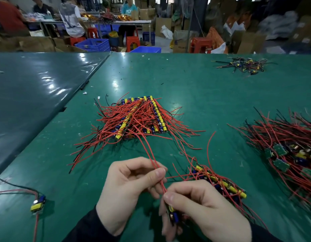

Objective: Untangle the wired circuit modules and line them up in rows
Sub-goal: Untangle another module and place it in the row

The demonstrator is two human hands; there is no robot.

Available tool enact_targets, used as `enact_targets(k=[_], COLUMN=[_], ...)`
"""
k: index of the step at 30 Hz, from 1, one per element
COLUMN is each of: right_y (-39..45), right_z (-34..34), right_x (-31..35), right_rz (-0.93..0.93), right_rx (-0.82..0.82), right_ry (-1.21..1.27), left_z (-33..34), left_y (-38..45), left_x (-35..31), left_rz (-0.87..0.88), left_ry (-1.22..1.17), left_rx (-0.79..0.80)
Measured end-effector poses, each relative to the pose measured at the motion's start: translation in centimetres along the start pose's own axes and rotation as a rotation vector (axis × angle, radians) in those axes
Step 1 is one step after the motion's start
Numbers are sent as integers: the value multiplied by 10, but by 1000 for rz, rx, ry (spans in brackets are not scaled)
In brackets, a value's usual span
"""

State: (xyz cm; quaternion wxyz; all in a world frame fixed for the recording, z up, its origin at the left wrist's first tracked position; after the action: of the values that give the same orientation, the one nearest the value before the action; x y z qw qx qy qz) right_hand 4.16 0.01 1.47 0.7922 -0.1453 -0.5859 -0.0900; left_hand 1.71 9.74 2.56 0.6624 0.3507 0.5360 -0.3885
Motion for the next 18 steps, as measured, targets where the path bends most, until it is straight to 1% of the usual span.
enact_targets(k=[3,5,9,13,16,18], right_y=[-2,-2,-1,-2,-4,-5], right_z=[-9,-11,-12,-23,-24,-20], right_x=[0,1,-3,-4,-1,9], right_rz=[-80,-89,-12,4,-31,-131], right_rx=[-127,-159,-178,-241,-254,-249], right_ry=[-152,-181,-109,-184,-258,-419], left_z=[-2,-2,-5,1,4,3], left_y=[-4,-4,1,-1,-3,-4], left_x=[-7,-6,9,23,32,37], left_rz=[119,110,-85,-236,-340,-398], left_ry=[120,153,35,-114,-206,-266], left_rx=[-77,-87,-39,26,37,30])
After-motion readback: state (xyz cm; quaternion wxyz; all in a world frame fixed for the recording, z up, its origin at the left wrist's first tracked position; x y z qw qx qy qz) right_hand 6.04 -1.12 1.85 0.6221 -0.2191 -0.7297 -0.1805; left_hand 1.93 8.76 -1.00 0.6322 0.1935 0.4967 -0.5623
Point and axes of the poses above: each hand's wrist, its own y-axis towards the middle knuckle, its own z-axis out of the palm, x = y × z, the point moved 9 cm from there along y, towards the middle knuckle, and after that the axes turned 5 degrees about y, right-handed, at the moved point
